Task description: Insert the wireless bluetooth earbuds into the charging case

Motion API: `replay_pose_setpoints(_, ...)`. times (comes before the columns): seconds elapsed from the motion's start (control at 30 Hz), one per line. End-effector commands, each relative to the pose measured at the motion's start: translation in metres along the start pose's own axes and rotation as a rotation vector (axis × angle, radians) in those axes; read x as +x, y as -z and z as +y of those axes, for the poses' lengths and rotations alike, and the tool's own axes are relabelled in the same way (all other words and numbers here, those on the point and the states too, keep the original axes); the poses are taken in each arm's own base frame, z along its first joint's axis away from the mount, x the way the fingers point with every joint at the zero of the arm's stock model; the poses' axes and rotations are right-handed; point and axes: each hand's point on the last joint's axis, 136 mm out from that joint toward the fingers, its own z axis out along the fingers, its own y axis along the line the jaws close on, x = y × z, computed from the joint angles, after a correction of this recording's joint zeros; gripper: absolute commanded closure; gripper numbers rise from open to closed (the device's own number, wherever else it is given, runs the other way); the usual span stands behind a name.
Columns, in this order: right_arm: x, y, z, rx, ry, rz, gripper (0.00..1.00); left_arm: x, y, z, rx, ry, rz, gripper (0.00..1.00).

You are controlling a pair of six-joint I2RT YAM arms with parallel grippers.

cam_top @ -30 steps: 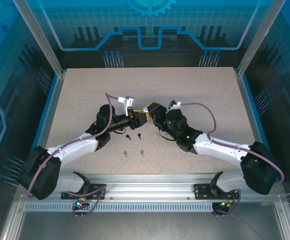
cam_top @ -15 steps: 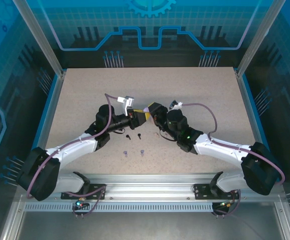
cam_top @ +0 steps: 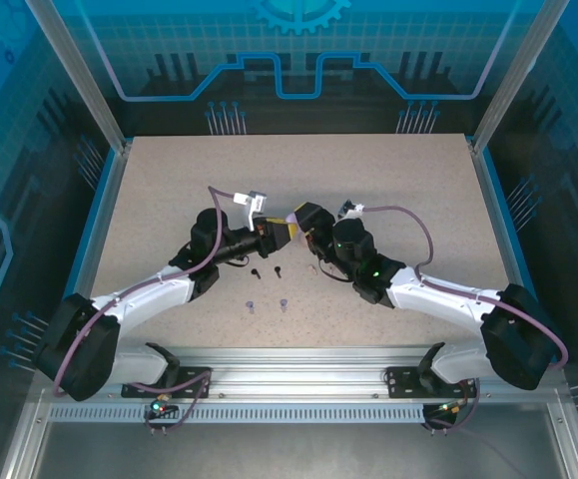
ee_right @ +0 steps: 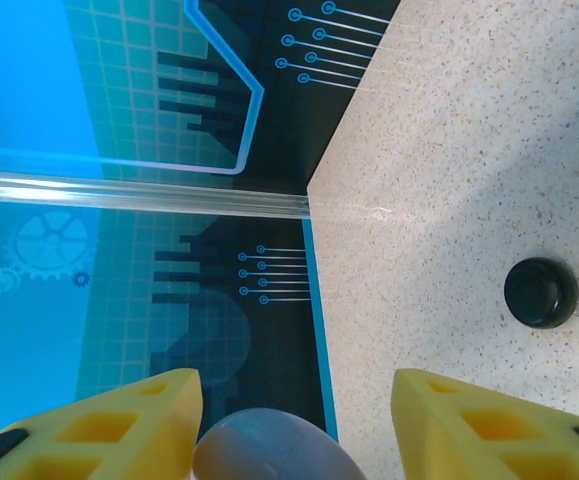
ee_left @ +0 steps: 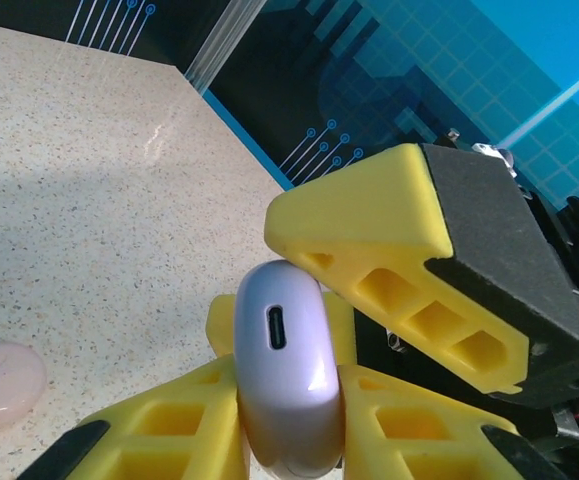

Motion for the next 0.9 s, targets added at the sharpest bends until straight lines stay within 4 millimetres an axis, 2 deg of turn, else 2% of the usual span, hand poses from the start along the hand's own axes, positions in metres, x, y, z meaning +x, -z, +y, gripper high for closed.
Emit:
replay_pose_setpoints(0.0, 0.002, 0.007, 0.000, -0.003, 0.016, 0.007, 0.43, -0.019, 0.006, -0.021, 0.058, -0.068, -0.064, 0.90)
replay_pose_setpoints(0.13, 0.003, 0.007, 0.002, -0.013, 0.008, 0.009, 0.41, -0.020, 0.005, -0.021, 0.069, -0.066, -0.076, 0.96)
replay_pose_setpoints(0.5, 0.003, 0.004, 0.009, -0.078, -0.022, 0.000, 0.33, -0.023, 0.006, -0.020, 0.069, -0.043, -0.105, 0.96)
replay_pose_setpoints(0.67, -0.005, 0.019, -0.003, 0.009, 0.054, -0.023, 0.23, -0.023, 0.007, -0.013, 0.049, -0.034, -0.138, 0.96)
replay_pose_setpoints(0.77, -0.014, 0.029, -0.012, -0.002, 0.032, -0.075, 0.18, -0.025, 0.008, -0.010, 0.047, -0.020, -0.179, 0.97)
replay_pose_setpoints(0.87, -0.016, 0.031, -0.005, -0.066, 0.025, -0.093, 0.17, -0.031, 0.011, -0.008, 0.061, 0.021, -0.255, 1.00)
